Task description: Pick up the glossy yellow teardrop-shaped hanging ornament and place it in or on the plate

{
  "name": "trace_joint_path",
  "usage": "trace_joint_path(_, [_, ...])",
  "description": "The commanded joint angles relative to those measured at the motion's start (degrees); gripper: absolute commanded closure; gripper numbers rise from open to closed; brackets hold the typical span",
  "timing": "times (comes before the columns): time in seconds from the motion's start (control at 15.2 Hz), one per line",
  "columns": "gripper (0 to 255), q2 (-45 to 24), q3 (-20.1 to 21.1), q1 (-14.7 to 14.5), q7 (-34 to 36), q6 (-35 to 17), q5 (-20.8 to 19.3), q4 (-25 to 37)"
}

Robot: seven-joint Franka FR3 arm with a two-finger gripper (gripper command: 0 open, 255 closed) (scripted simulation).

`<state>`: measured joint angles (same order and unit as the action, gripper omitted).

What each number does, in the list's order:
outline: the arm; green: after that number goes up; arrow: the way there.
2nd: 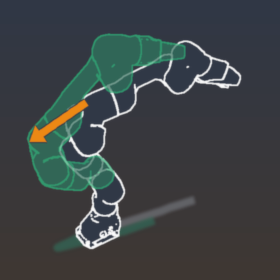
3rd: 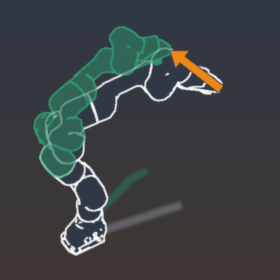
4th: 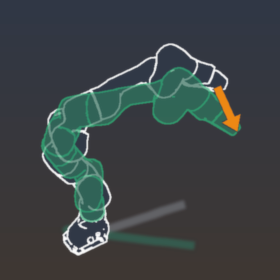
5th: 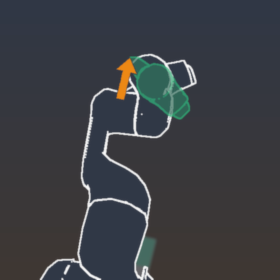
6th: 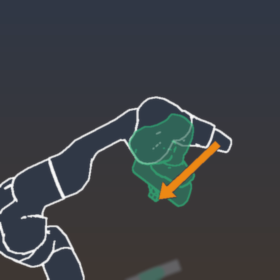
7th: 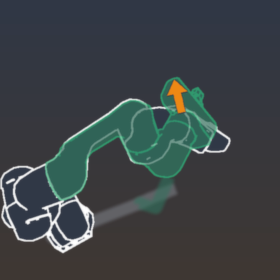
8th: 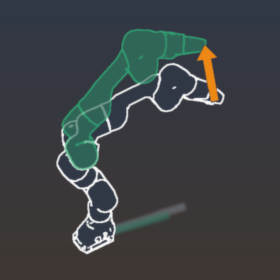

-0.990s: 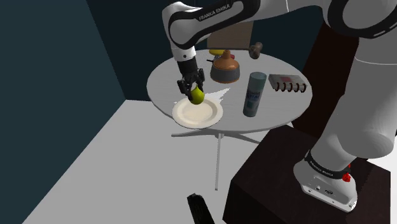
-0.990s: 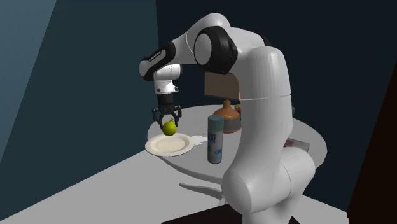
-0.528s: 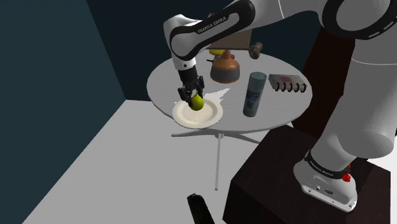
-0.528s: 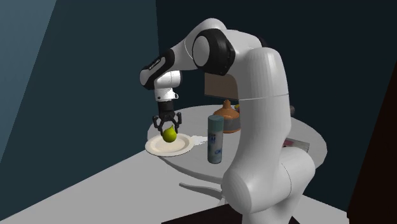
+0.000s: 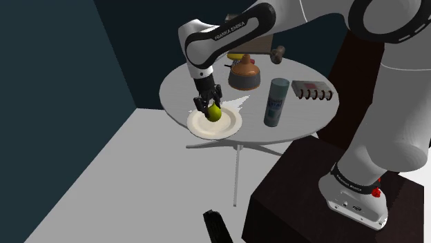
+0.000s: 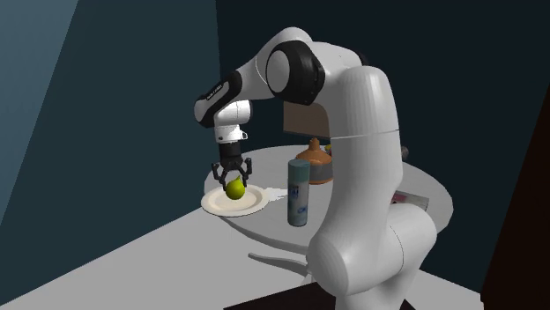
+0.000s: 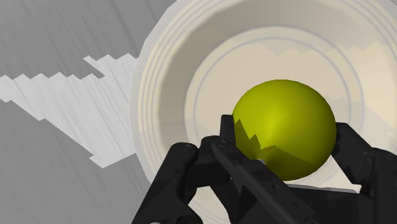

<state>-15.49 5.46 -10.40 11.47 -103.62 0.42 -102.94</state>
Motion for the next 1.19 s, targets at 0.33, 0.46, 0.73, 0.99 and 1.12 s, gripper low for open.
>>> trace_joint_path(0.33, [0, 0.0, 0.0, 0.0, 0.0, 0.0, 0.0, 0.0])
trace_joint_path(0.46, [0, 0.0, 0.0, 0.0, 0.0, 3.9, 0.0, 3.9])
trace_joint_path(0.73, [0, -0.3, 0.0, 0.0, 0.0, 7.4, 0.0, 7.7])
trace_joint_path(0.99, [0, -0.4, 0.0, 0.0, 0.0, 7.4, 0.0, 7.7])
trace_joint_path(1.12, [0, -0.4, 0.0, 0.0, 0.0, 7.4, 0.0, 7.7])
